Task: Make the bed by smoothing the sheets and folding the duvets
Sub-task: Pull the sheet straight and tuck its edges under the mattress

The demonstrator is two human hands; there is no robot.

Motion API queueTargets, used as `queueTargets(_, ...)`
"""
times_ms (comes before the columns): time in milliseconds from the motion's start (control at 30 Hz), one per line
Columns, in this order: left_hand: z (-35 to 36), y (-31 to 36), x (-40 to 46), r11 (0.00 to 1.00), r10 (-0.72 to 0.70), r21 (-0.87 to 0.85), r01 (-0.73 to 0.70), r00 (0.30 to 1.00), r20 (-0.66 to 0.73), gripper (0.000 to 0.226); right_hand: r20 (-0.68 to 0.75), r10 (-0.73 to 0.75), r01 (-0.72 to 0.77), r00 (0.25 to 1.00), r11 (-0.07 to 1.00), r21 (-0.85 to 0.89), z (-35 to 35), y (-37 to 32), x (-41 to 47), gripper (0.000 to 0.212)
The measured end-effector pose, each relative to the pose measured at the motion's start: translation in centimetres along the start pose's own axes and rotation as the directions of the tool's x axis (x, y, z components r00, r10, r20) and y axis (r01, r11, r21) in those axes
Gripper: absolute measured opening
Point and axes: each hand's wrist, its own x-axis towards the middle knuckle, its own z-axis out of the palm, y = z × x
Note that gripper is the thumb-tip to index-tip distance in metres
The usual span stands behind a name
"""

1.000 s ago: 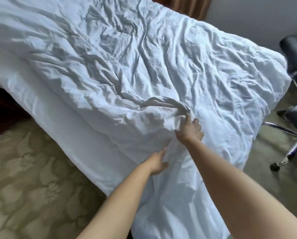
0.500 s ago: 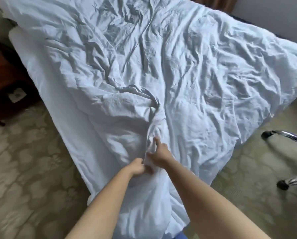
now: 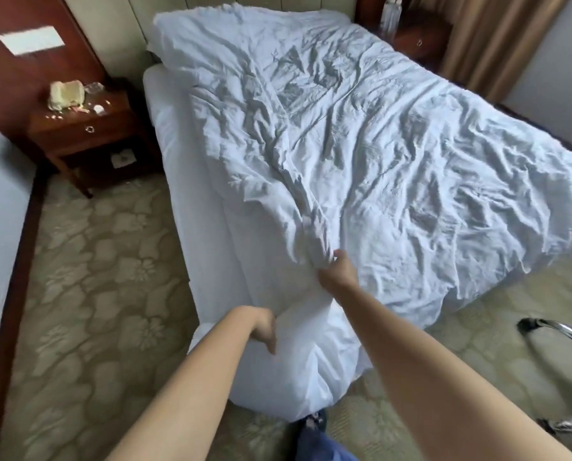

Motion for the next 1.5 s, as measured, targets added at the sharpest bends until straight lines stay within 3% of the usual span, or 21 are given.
queueTargets(67, 1.9, 1.1, -1.8, 0.998, 0.058, -0.015, -0.061, 0.987, -0.15, 0.054, 0.041, 0.0, 0.001, 0.999, 1.0, -0.016, -0.3, 0.9, -2.3, 0.045)
queueTargets(133, 3.9, 2.6, -3.1, 0.99, 0.122, -0.043, -0.136, 0.962, -0.243, 0.051, 0.169, 0.03, -0.02, 0.985, 0.998, -0.056, -0.6, 2.0, -4.7, 0.045)
queueTargets(233, 6.4, 5.4, -4.9, 0.981, 0.164, -0.048, -0.188, 0.936, -0.31, 0.046, 0.396, 0.146, -0.11, 0.907, 0.987, -0.114, -1.3, 3.2, -8.2, 0.036)
queueTargets(300, 7.5, 7.2, -5.6, 0.975, 0.184, -0.056, -0.215, 0.922, -0.341, 0.048, 0.455, 0.199, -0.153, 0.868, 0.979, -0.136, -1.9, 4.3, -9.5, 0.026)
queueTargets(500, 9.5, 10.8, -7.5, 0.973, 0.066, -0.171, -0.155, 0.896, -0.439, 0.056, 0.343, 0.05, -0.043, 0.938, 0.999, -0.027, -5.1, 5.7, -9.8, 0.007)
queueTargets(633, 12.1, 14.3, -7.6, 0.954, -0.121, -0.3, -0.023, 0.885, -0.45, 0.052, 0.302, -0.075, 0.061, 0.95, 0.997, 0.056, -9.9, 7.8, -8.2, 0.028)
queueTargets(733, 13.7, 18.7, -7.5, 0.924, -0.204, -0.38, 0.036, 0.889, -0.409, 0.049, 0.291, -0.129, 0.105, 0.948, 0.99, 0.098, -14.9, 9.9, -5.8, 0.018)
queueTargets(833, 13.6, 24.7, -7.9, 0.894, -0.172, -0.445, -0.039, 0.89, -0.423, 0.045, 0.376, -0.106, 0.08, 0.921, 0.993, 0.083, -18.1, 11.4, -5.3, 0.015)
queueTargets(933, 13.6, 28.8, -8.4, 0.85, -0.178, -0.52, -0.09, 0.879, -0.442, 0.048, 0.57, -0.016, -0.008, 0.821, 0.999, 0.04, -19.1, 12.4, -6.6, 0.023)
queueTargets(1000, 13.6, 29.4, -8.8, 0.825, -0.204, -0.558, -0.093, 0.871, -0.446, 0.042, 0.618, -0.008, 0.014, 0.786, 1.0, -0.005, -19.9, 12.6, -6.7, 0.031)
queueTargets(1200, 14.4, 30.1, -8.3, 0.732, -0.208, -0.665, -0.149, 0.88, -0.427, 0.02, 0.579, -0.095, 0.096, 0.81, 0.995, 0.029, -22.6, 13.2, -6.6, 0.026)
queueTargets(1500, 12.7, 35.2, -10.6, 0.667, -0.144, -0.701, -0.252, 0.879, -0.454, 0.035, 0.535, -0.165, 0.169, 0.829, 0.985, 0.042, -27.8, 13.3, -6.0, 0.037)
